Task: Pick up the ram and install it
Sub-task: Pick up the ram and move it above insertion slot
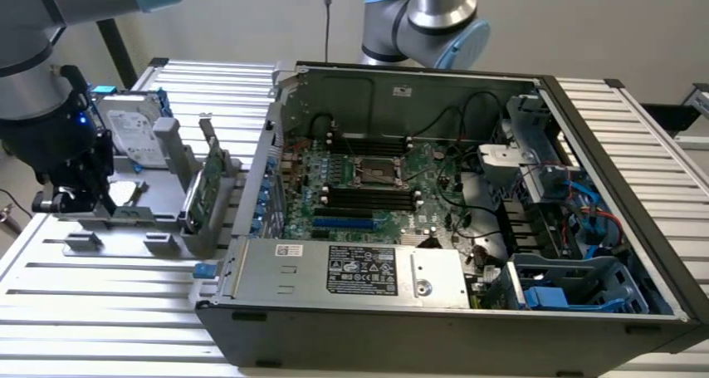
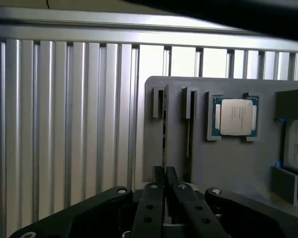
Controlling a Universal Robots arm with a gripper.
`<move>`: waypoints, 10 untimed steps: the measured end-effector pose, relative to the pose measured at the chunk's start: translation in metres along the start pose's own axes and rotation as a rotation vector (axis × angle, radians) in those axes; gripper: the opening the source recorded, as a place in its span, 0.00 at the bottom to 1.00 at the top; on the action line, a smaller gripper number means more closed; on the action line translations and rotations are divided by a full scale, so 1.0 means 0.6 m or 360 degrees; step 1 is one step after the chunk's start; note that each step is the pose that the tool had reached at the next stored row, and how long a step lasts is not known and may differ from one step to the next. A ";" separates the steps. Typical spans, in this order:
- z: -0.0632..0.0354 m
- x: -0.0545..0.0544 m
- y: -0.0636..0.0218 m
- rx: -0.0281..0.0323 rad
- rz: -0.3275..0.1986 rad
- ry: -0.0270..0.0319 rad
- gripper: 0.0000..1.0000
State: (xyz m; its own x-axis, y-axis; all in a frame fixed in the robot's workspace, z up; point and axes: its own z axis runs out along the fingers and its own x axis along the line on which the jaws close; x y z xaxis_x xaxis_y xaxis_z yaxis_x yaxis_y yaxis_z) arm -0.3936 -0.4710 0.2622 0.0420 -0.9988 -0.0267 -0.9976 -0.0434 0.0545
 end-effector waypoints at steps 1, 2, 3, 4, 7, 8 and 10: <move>-0.003 0.000 -0.001 -0.00004 -0.0011 -0.00024 0.14; -0.006 0.000 -0.002 -0.00004 -0.0020 -0.00054 0.14; -0.010 0.000 -0.003 -0.00004 -0.0029 -0.00086 0.14; -0.013 0.000 -0.004 -0.00005 -0.0039 -0.00123 0.14; -0.021 0.000 -0.007 -0.00006 -0.0065 -0.00218 0.14; -0.023 0.000 -0.008 -0.00001 -0.0074 -0.00252 0.14; -0.025 0.000 -0.010 0.00018 -0.0088 -0.00320 0.14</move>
State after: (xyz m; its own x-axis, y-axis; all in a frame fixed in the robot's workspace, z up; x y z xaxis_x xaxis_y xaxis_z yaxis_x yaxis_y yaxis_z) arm -0.3869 -0.4709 0.2766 0.0961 -0.9941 -0.0497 -0.9938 -0.0987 0.0512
